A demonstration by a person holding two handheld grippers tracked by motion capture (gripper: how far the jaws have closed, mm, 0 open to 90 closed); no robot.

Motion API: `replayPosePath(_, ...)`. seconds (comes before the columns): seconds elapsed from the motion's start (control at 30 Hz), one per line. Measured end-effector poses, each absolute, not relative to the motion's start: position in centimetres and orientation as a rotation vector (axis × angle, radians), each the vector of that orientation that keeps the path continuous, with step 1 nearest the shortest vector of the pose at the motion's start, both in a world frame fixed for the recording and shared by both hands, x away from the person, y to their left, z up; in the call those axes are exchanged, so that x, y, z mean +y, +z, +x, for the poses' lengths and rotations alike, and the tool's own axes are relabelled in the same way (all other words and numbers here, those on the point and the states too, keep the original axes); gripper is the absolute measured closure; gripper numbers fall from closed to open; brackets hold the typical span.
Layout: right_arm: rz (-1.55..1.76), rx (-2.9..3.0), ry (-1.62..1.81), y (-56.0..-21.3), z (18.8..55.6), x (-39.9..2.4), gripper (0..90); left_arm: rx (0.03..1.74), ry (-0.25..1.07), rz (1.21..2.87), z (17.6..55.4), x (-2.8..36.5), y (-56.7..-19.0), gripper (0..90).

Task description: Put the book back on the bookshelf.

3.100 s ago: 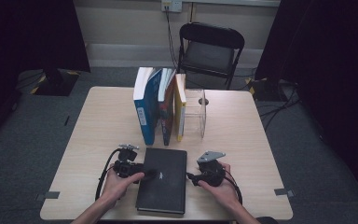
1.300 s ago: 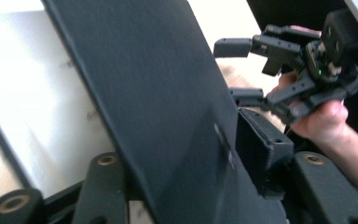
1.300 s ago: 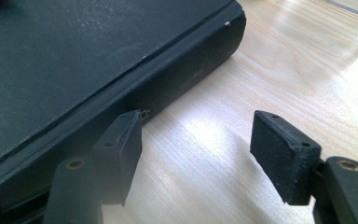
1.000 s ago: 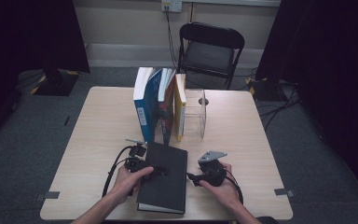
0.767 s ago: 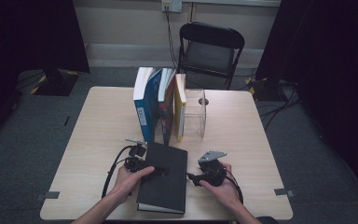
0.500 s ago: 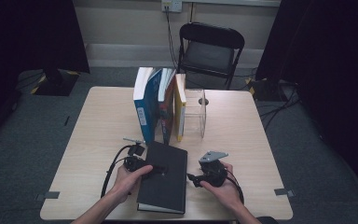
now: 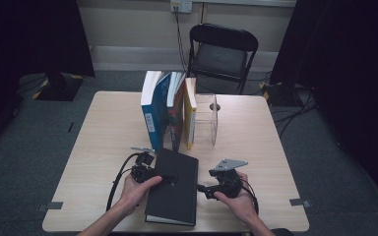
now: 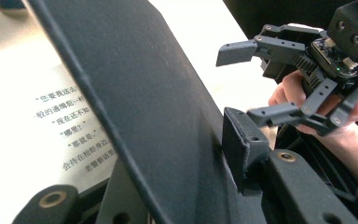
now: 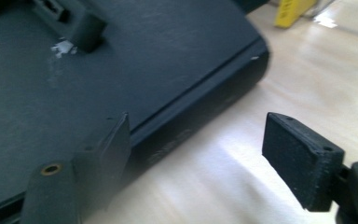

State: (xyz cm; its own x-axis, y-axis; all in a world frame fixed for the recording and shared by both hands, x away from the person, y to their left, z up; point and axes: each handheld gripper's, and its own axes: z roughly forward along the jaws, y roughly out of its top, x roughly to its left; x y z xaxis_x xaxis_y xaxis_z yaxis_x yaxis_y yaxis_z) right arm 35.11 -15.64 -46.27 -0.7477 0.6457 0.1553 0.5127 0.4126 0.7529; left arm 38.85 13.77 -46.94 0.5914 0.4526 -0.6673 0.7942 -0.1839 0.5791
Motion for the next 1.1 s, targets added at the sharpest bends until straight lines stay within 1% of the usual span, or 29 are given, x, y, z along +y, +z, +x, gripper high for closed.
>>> replayPosePath(0.1, 1.039, 2.525, 1.248, -46.4, 35.0, -15.4, 21.5, 1.008, -0.418, 1.831, 38.7, 13.7, -46.8, 64.1)
replayPosePath(0.13, 1.045, 2.558, 1.273, -46.6, 35.0, -15.2, 19.3, 1.004, -0.394, 1.829, 38.5, 13.6, -46.7, 63.9)
replayPosePath(0.23, 1.053, 2.576, 1.283, -46.7, 35.0, -15.0, 17.8, 0.988, -0.365, 1.836, 38.3, 13.5, -46.5, 63.9)
replayPosePath(0.3, 1.058, 2.627, 1.292, -47.0, 34.9, -14.7, 16.0, 0.976, -0.316, 1.828, 37.7, 13.4, -46.2, 63.9)
replayPosePath(0.33, 1.063, 2.653, 1.3, -47.1, 34.9, -14.6, 13.6, 0.967, -0.316, 1.832, 37.7, 13.4, -46.0, 63.9)
replayPosePath(0.37, 1.068, 2.66, 1.311, -47.1, 34.9, -14.6, 13.6, 0.967, -0.316, 1.832, 37.7, 13.4, -46.0, 63.9)
replayPosePath(0.47, 1.065, 2.681, 1.35, -47.2, 35.0, -14.6, 11.2, 0.921, -0.243, 1.833, 36.7, 13.1, -45.4, 64.0)
replayPosePath(0.53, 1.092, 2.7, 1.388, -47.3, 35.2, -14.8, 8.9, 0.907, -0.239, 1.842, 36.6, 13.1, -45.2, 64.0)
replayPosePath(0.63, 1.123, 2.738, 1.454, -47.6, 35.5, -14.9, 8.0, 0.844, -0.177, 1.852, 35.6, 12.8, -44.5, 64.0)
replayPosePath(0.7, 1.13, 2.759, 1.479, -47.8, 35.7, -15.0, 7.3, 0.837, -0.168, 1.853, 35.4, 12.8, -44.4, 64.1)
replayPosePath(0.8, 1.134, 2.838, 1.572, -48.2, 36.3, -14.8, 4.9, 0.776, -0.158, 1.882, 34.9, 12.5, -43.8, 64.2)
replayPosePath(0.97, 1.077, 2.871, 1.578, -47.9, 36.5, -14.7, 5.1, 0.748, -0.134, 1.886, 34.6, 12.4, -43.5, 64.3)
replayPosePath(1.0, 1.055, 2.862, 1.577, -47.7, 36.3, -14.7, 5.6, 0.711, -0.116, 1.888, 34.4, 12.4, -43.2, 64.4)
replayPosePath(1.1, 1.016, 2.814, 1.569, -47.0, 35.8, -15.0, 7.4, 0.685, -0.122, 1.871, 34.3, 12.4, -42.8, 67.5)
